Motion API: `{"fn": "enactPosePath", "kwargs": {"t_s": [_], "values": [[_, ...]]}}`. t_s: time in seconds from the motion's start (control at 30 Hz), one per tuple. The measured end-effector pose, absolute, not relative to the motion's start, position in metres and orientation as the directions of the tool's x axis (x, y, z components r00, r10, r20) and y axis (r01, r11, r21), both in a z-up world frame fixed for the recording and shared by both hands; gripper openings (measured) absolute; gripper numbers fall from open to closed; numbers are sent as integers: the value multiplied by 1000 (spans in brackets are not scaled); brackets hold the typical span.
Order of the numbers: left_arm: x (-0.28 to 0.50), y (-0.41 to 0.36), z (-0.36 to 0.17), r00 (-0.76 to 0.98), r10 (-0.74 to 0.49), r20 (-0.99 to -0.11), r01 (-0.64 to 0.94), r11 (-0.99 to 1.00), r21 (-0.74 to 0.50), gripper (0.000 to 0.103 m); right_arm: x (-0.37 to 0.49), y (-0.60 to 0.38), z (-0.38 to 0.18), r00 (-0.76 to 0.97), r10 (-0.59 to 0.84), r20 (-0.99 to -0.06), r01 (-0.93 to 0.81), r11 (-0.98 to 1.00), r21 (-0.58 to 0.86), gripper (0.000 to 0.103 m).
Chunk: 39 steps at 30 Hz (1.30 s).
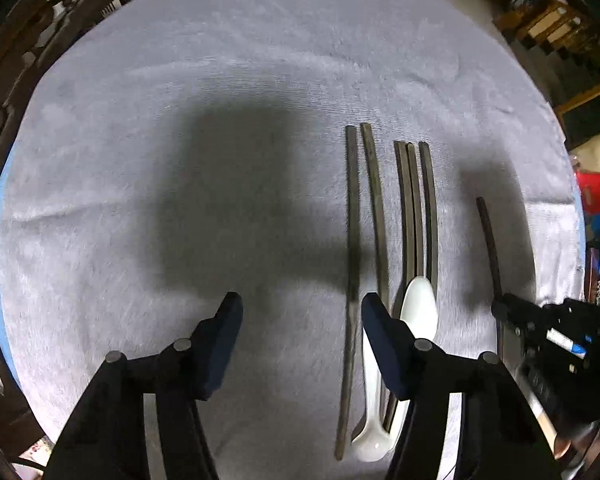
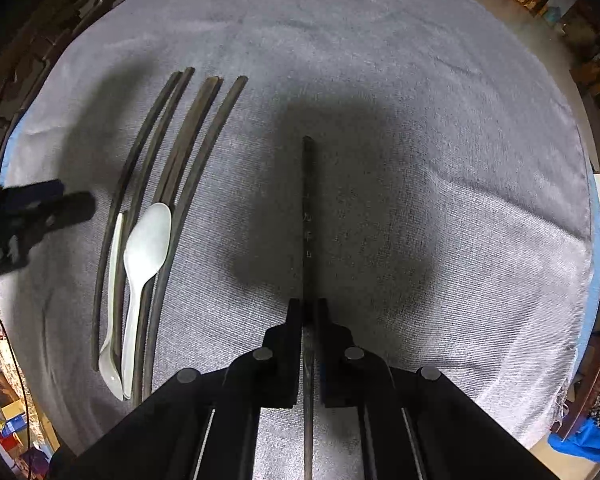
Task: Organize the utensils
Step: 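Close the right tool on a metal chopstick while the left tool grasps another chopstick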
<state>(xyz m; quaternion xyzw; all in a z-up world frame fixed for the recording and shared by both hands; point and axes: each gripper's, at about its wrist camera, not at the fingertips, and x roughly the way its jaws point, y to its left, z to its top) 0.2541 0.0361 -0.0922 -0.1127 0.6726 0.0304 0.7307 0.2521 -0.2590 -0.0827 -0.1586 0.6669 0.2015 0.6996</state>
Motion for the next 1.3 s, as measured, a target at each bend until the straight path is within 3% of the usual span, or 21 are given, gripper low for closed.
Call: {"fn": "enactPosePath", "kwargs": {"t_s": [0.13, 0.23, 0.4, 0.47, 0.77, 0.97, 1.3], "values": [[269, 25, -96, 66, -105, -992, -186, 976, -116, 55, 252, -267, -82, 24, 91, -996, -489, 869, 68, 7], [275, 19, -101, 39, -99, -994, -188, 977, -104, 38, 254, -277, -77, 23, 100, -995, -488, 870, 76, 7], [285, 3, -104, 1, -58, -998, -155, 986, -57, 21, 259, -281, -78, 19, 100, -995, -492, 867, 78, 7], [291, -5, -109, -33, -32, -999, -116, 993, -28, 7, 256, -281, -76, 12, 92, -996, -502, 862, 74, 7], [266, -7, -113, -147, -10, -989, 52, 998, -17, 6, 252, -287, -73, -80, 23, -997, -560, 826, 64, 7], [264, -19, -113, -146, 7, -989, 57, 998, -1, 6, 261, -287, -70, -105, -2, -994, -544, 837, 55, 7], [185, 20, -67, 110, -176, -978, -125, 974, -190, 5, 232, -366, -6, 65, 255, -965, -376, 902, 213, 7]]}}
